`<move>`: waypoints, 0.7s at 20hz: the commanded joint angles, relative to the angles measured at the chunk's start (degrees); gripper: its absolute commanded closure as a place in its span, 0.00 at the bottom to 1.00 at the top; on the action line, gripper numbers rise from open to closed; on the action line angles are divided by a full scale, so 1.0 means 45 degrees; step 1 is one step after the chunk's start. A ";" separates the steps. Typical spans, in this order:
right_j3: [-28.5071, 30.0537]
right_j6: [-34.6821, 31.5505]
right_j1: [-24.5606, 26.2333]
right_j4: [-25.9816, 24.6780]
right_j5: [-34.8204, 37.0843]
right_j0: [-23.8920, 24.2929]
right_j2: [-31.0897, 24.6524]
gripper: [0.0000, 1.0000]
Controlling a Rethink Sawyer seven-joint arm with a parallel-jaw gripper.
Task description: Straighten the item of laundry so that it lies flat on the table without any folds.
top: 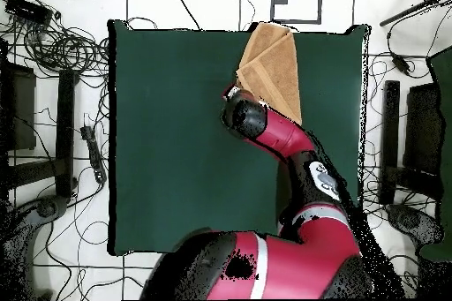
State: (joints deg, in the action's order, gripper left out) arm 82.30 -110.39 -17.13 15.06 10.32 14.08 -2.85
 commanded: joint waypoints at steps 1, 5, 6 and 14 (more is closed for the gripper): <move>0.1958 -0.1816 0.1753 -0.0092 0.0578 0.0437 -0.1074 0.00; 0.2278 -0.2154 0.1076 0.0119 0.1952 -0.0314 -0.0219 0.00; 0.2144 -0.2134 0.1058 0.0046 0.2162 -0.0562 0.0149 0.00; 0.2123 -0.2502 0.1158 0.0027 0.0740 -0.1208 0.1049 1.00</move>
State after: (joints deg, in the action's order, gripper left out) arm 83.84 -110.39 -17.45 15.07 10.18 11.66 0.24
